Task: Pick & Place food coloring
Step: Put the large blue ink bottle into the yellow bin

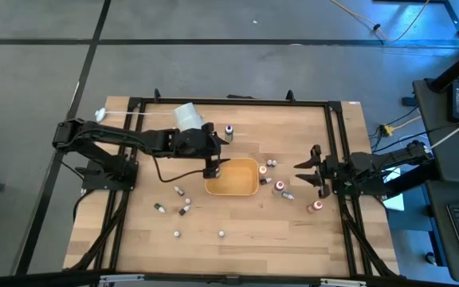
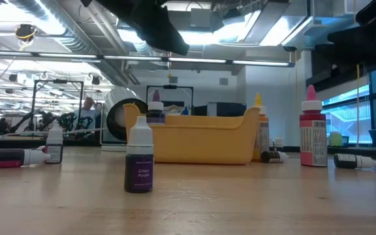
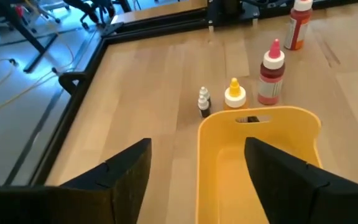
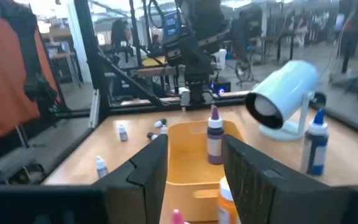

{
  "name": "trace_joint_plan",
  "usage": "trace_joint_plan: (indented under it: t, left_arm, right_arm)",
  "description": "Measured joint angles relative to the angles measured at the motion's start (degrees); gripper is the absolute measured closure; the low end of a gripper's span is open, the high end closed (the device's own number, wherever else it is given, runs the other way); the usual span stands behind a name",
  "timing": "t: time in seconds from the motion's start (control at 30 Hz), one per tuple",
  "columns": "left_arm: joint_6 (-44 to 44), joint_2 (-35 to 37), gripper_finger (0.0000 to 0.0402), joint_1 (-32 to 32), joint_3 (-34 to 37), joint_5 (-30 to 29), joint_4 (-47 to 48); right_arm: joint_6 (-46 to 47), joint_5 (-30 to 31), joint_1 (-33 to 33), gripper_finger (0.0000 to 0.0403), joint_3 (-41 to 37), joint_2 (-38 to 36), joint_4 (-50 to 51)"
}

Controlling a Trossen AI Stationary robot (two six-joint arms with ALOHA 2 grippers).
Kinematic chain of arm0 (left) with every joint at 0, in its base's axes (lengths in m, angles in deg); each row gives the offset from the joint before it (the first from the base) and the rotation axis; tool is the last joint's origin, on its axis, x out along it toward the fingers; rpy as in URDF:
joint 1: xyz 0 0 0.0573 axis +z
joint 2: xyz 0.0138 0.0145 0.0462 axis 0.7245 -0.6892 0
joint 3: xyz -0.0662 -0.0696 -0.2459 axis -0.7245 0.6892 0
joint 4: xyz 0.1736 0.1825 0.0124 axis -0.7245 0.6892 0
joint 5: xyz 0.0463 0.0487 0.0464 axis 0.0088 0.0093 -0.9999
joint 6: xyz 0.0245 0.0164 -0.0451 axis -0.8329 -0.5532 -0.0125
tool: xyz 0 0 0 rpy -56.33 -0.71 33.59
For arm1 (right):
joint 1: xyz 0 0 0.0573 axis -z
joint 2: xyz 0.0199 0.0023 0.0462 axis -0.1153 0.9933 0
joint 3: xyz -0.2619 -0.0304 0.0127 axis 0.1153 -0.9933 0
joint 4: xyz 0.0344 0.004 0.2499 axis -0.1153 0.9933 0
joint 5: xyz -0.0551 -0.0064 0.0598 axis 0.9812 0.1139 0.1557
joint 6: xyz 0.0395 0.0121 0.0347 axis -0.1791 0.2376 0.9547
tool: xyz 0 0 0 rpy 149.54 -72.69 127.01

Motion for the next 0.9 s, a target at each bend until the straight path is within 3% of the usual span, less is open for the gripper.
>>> trace_joint_plan:
  t: [0.2,0.43,0.9]
  left_arm:
    - [7.9,0.2,0.0147,0.0,0.0,2.1,-0.7]
    - [7.6,0.0,0.0148,3.1,-0.5,2.3,-2.3]
    - [5.1,-14.9,0.0149,20.1,-18.3,9.5,16.6]
  right_arm:
    - [0.7,0.0,0.0,0.025,0.0,0.0,-0.6]
    - [1.6,0.0,0.0,0.025,-0.5,0.0,-1.1]
    - [0.2,0.0,0.0,0.025,-0.5,0.0,-1.0]
